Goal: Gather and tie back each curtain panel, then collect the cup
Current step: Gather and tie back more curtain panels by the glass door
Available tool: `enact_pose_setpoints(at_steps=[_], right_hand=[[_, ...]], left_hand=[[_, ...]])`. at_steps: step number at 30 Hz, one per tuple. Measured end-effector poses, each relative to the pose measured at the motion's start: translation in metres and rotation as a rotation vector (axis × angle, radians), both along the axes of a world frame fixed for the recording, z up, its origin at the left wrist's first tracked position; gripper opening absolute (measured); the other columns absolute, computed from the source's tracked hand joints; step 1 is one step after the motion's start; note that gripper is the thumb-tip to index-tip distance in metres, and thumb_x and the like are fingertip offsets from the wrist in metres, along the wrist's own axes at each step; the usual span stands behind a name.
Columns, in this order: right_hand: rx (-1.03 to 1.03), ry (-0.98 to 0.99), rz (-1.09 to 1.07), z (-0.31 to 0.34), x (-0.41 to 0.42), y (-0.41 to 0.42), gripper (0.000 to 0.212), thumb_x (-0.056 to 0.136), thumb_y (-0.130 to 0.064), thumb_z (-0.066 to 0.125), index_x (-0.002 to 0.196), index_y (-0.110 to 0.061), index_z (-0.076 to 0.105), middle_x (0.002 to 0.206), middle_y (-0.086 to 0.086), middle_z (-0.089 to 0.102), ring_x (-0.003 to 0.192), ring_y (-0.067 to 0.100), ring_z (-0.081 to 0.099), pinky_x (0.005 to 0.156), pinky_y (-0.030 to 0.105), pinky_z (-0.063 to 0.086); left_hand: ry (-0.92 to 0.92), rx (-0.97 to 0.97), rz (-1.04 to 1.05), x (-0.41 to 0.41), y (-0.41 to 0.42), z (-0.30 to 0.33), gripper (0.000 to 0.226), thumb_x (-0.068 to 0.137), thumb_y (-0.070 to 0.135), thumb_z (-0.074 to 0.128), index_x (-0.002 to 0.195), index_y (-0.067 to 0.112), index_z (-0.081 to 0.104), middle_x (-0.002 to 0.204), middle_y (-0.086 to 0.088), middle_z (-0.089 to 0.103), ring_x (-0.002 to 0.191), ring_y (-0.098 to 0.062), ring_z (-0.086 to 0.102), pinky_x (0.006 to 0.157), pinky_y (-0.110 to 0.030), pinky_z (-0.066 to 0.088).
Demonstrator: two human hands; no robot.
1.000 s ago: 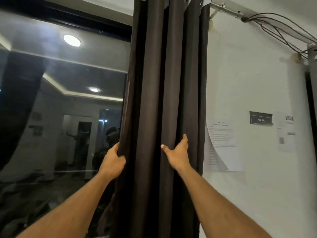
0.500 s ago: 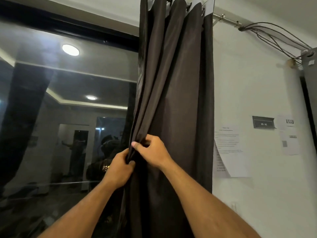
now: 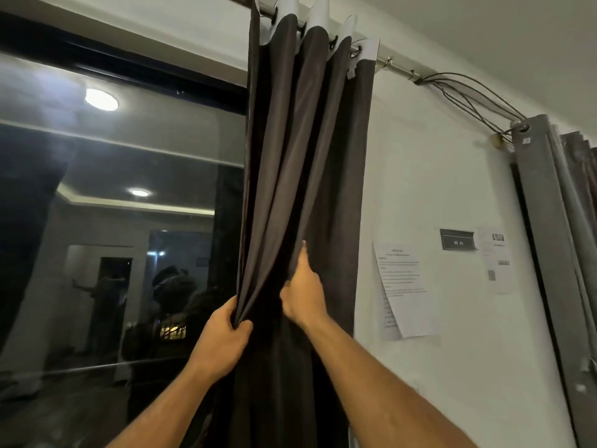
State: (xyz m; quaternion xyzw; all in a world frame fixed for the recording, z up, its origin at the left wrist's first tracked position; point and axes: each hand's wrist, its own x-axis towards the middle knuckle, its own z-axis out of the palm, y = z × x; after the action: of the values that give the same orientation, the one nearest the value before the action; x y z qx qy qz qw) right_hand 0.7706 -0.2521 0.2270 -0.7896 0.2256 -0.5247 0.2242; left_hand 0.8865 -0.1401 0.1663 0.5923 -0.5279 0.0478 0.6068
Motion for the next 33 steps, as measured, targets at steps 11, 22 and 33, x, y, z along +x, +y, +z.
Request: enact_pose_setpoints(at_steps=[11,22,33], right_hand=[[-0.341,0.251,0.066,0.033,0.066,0.105,0.092,0.095,-0.009,0.059,0.164,-0.031,0.002,0.122,0.018,0.066,0.11,0.037,0.064,0.097,0.051,0.055],[-0.148,-0.563,-0.191,0.005,0.027,0.044,0.076,0.089,-0.049,0.07,0.152,-0.018,0.041,0.156,0.008,0.041,0.144,0.024,0.039,0.118,0.044,0.037],[-0.033,0.016,0.173,0.032,0.049,0.069,0.107,0.095,0.001,0.057,0.16,-0.044,-0.014,0.121,0.011,0.066,0.105,0.028,0.068,0.094,0.041,0.057]], left_hand=[[-0.007,-0.113,0.092,0.016,0.044,0.012,0.049,0.079,0.021,0.085,0.12,0.026,0.06,0.122,0.002,0.055,0.104,-0.012,0.063,0.079,-0.023,0.05],[-0.03,-0.137,0.246,0.032,0.049,0.0,0.022,0.099,0.012,0.057,0.114,0.025,0.066,0.104,0.005,0.058,0.095,-0.015,0.063,0.076,-0.028,0.049],[-0.048,-0.066,0.224,0.031,0.045,-0.003,0.08,0.09,-0.001,0.061,0.152,0.044,0.038,0.114,0.012,0.052,0.101,-0.011,0.063,0.076,-0.021,0.055]])
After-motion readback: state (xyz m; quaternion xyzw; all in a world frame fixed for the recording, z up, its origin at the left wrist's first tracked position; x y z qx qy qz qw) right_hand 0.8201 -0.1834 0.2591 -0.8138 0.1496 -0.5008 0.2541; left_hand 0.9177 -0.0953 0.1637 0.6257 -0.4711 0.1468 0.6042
